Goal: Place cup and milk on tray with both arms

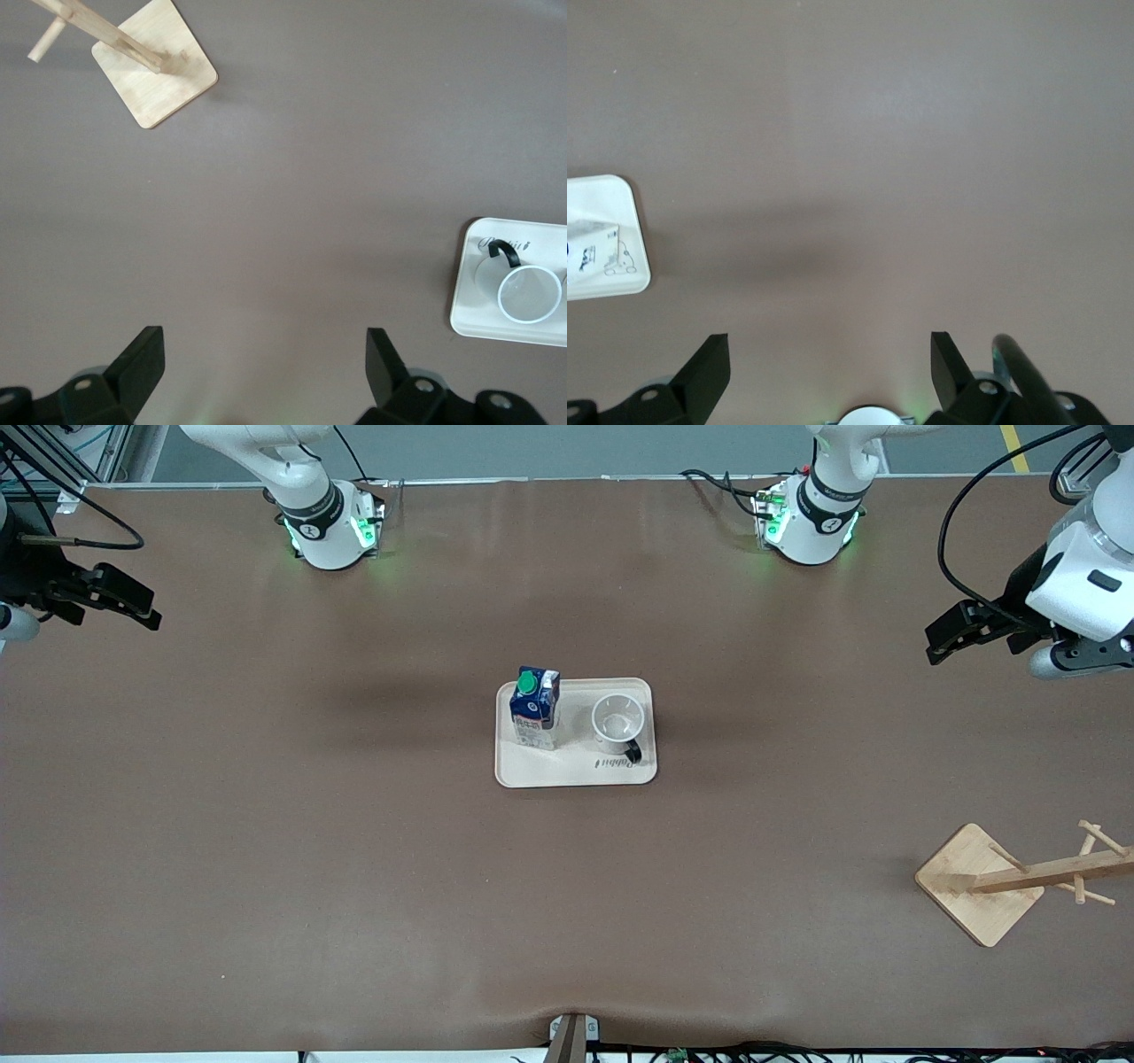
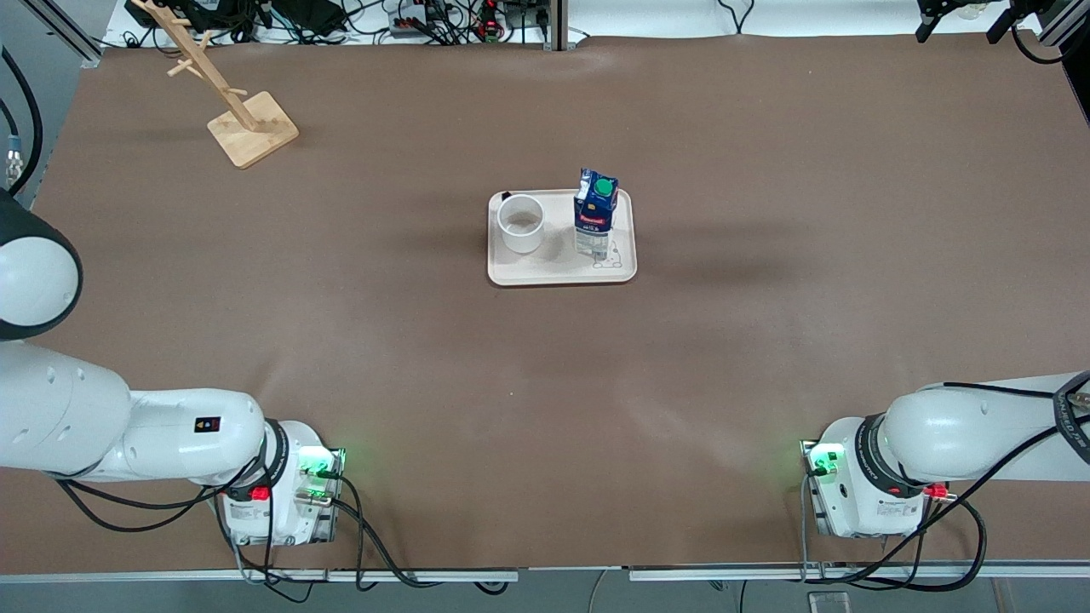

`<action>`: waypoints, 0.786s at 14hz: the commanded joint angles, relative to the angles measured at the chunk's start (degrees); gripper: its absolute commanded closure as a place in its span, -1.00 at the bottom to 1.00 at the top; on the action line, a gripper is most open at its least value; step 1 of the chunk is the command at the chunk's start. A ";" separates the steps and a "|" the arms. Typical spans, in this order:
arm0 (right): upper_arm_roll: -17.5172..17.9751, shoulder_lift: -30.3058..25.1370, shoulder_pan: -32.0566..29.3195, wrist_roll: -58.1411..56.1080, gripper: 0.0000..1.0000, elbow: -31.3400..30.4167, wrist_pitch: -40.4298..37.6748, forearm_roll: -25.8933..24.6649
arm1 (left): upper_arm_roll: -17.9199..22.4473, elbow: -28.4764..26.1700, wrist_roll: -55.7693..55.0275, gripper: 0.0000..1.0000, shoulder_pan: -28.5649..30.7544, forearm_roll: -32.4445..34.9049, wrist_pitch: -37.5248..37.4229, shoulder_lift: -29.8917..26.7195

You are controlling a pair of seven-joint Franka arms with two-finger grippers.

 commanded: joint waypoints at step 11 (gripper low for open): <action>0.65 1.19 -3.77 -2.82 -1.00 1.60 -0.39 0.72 | 0.05 2.34 0.48 -1.00 0.96 1.11 -4.83 -0.38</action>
